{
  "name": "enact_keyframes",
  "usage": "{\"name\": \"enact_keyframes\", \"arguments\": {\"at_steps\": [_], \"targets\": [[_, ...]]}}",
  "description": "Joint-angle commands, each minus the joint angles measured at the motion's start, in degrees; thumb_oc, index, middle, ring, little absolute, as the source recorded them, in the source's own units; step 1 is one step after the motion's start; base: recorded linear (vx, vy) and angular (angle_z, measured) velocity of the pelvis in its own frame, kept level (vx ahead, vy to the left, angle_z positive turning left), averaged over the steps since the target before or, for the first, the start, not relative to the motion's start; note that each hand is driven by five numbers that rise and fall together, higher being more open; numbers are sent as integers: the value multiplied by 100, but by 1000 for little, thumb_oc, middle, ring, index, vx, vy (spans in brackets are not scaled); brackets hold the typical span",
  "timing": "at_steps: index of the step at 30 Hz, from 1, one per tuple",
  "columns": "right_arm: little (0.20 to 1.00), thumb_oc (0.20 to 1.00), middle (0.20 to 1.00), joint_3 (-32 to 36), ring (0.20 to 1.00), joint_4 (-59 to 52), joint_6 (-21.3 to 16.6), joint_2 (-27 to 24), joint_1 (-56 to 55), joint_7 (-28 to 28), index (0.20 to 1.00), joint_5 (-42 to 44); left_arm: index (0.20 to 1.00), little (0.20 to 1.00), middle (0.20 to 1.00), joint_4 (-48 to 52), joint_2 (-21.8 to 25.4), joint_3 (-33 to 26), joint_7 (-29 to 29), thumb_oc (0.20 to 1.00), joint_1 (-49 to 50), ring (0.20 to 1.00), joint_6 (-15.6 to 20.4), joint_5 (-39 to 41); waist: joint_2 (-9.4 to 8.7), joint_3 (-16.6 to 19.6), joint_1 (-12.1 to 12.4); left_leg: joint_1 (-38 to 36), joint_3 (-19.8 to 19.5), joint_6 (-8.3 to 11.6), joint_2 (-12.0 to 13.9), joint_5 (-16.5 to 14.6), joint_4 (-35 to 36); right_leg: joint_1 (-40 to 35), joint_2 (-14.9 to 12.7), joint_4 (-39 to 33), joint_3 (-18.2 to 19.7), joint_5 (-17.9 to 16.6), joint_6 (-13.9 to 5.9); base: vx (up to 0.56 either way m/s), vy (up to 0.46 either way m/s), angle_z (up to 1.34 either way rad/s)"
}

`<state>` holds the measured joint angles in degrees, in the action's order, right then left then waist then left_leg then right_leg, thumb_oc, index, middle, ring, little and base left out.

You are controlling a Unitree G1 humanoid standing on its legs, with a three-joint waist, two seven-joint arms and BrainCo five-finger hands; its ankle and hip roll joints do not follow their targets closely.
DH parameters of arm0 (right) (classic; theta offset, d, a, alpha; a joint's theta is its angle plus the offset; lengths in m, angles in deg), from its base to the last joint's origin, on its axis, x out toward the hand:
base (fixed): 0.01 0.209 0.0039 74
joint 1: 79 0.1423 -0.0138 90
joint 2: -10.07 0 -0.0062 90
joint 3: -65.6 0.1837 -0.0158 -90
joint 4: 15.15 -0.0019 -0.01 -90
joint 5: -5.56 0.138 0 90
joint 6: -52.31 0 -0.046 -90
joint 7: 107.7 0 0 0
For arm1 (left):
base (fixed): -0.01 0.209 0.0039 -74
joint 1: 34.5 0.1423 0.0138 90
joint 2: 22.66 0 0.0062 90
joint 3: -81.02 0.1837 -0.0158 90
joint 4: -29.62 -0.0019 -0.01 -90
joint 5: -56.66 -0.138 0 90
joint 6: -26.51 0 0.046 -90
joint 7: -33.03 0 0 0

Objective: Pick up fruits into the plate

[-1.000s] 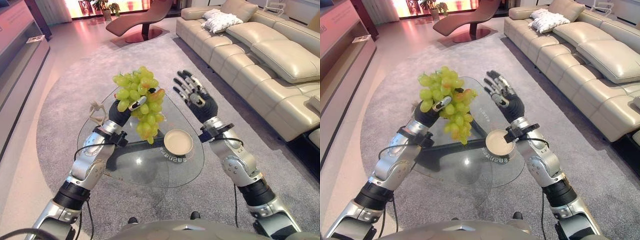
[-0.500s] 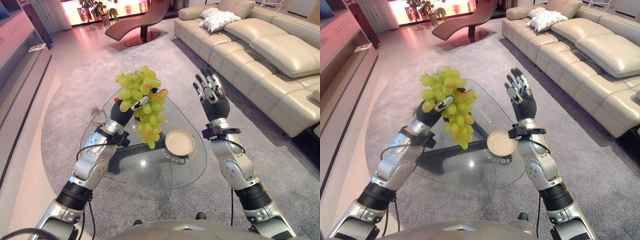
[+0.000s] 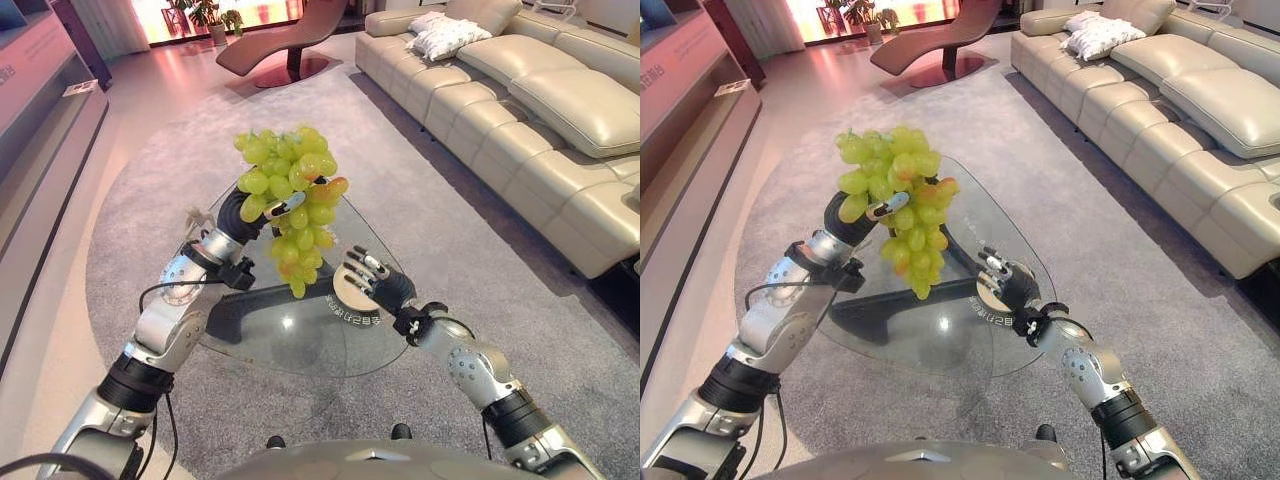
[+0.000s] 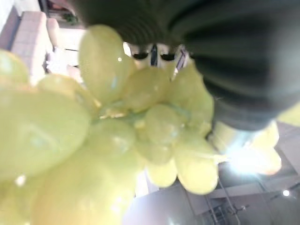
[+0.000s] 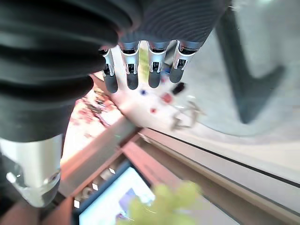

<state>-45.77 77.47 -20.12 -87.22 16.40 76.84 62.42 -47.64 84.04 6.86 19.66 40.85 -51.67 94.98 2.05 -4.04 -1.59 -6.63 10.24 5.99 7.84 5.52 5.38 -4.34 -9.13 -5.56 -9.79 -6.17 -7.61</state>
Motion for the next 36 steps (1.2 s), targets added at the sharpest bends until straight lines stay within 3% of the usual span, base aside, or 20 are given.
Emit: {"name": "enact_keyframes", "arguments": {"at_steps": [1, 7, 15, 21, 26, 36], "targets": [[1000, 1000, 1000, -131, 1000, -330, -142, -27, 499, 464, 1000, 253, 200, 200, 200, 233, 327, -19, -42, 200, -828, 200, 265, 285, -233, -102, 16, -128, -39, -74, -140, -755, -139, -376, -98, 279, -381, 687, -52, 0, 0, 0], [1000, 1000, 1000, -143, 1000, -746, -387, 35, 646, 647, 1000, 235, 200, 200, 200, 56, 66, 55, -101, 200, -589, 200, 35, 417, -258, -115, 6, -158, -34, -97, -145, -774, -145, -386, -78, 255, -325, 667, -59, 0, 0, 0], [1000, 1000, 1000, -243, 1000, -1291, -317, -25, 895, 1314, 1000, -95, 200, 200, 200, -287, -202, 233, -500, 200, -416, 200, -405, 597, -284, -134, 1, -180, -9, -120, -145, -787, -159, -386, -64, 247, -272, 655, -64, 0, -7, -2], [1000, 1000, 1000, -427, 1000, -1463, -352, -35, 1138, 1305, 1000, -230, 200, 200, 200, -485, -315, 479, -539, 200, -374, 200, -620, 683, -285, -135, 3, -198, -14, -126, -144, -800, -170, -392, -65, 248, -239, 654, -65, 6, -5, -4], [1000, 1000, 1000, -583, 1000, -1593, -211, -15, 1293, 1351, 1000, -258, 200, 200, 200, -622, -465, 621, -678, 200, -353, 200, -658, 663, -293, -163, 4, -229, -14, -146, -152, -819, -171, -404, -47, 258, -194, 670, -52, 0, 0, 0], [1000, 1000, 1000, -1000, 1000, -1658, 437, -51, 1483, 1593, 1000, -22, 200, 200, 200, -611, -409, 920, -538, 200, -712, 200, -629, 446, -325, -154, 16, -242, -78, -140, -155, -821, -169, -437, -41, 296, -199, 710, -44, 0, 0, 0]]}}
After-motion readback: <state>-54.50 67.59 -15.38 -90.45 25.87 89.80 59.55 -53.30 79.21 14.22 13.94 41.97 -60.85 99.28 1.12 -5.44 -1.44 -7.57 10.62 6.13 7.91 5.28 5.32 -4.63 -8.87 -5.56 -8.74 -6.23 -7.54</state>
